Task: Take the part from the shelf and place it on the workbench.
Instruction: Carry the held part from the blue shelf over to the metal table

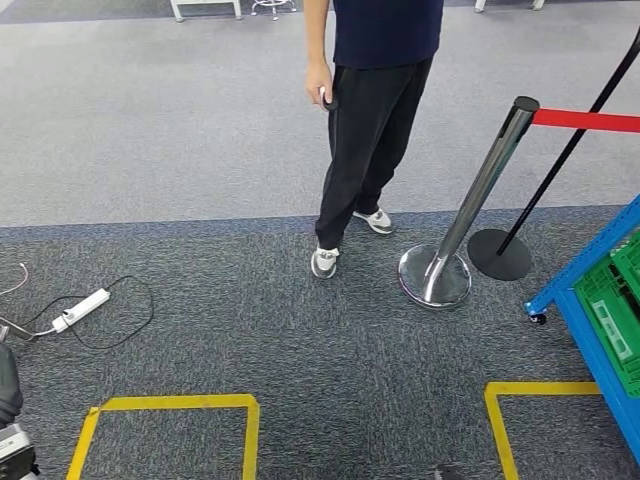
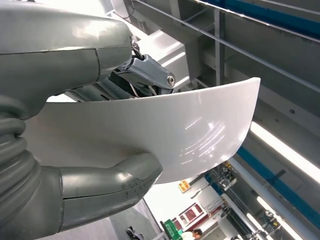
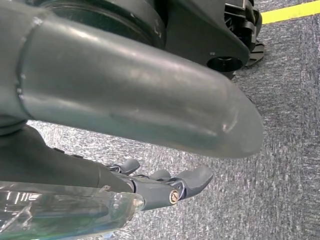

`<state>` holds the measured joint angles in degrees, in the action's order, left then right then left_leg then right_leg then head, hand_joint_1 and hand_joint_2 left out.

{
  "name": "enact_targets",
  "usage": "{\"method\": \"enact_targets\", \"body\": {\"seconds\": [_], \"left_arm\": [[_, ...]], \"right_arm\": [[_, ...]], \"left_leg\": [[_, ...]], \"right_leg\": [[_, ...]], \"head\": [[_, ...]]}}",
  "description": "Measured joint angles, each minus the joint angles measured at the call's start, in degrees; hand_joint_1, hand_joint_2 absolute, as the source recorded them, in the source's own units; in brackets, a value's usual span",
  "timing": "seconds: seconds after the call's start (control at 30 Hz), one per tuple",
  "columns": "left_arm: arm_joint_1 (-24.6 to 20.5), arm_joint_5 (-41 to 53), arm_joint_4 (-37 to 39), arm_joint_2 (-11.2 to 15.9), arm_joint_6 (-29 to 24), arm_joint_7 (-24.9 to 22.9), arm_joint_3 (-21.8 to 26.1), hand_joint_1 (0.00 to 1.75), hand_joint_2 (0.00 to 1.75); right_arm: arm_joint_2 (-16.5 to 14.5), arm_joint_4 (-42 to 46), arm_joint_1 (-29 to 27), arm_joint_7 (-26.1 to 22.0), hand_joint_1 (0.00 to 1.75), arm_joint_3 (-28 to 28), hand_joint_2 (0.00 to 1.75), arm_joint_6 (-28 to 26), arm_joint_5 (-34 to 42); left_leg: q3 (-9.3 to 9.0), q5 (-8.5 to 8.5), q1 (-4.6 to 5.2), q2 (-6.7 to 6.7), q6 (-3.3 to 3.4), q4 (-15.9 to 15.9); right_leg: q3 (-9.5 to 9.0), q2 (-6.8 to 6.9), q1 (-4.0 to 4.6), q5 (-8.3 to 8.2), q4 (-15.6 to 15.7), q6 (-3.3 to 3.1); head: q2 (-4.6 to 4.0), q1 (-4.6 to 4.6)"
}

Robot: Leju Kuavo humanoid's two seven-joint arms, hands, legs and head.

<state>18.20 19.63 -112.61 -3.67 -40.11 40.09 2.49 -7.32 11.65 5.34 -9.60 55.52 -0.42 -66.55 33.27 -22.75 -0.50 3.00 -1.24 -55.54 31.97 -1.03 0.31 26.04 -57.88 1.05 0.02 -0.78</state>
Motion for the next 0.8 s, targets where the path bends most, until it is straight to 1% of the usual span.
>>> {"method": "enact_targets", "body": {"seconds": [0.8], "left_arm": [[0.0,0.1,0.0,0.0,0.0,0.0,0.0,1.75,1.75]], "right_arm": [[0.0,0.0,0.1,-0.2,0.00,0.0,0.00,0.3,0.0]], "left_leg": [[0.05,0.03,0.07,0.00,0.02,0.0]], "right_leg": [[0.00,0.00,-0.08,-0.06,0.1,0.08]], "head": [[0.00,-0.01]]}}
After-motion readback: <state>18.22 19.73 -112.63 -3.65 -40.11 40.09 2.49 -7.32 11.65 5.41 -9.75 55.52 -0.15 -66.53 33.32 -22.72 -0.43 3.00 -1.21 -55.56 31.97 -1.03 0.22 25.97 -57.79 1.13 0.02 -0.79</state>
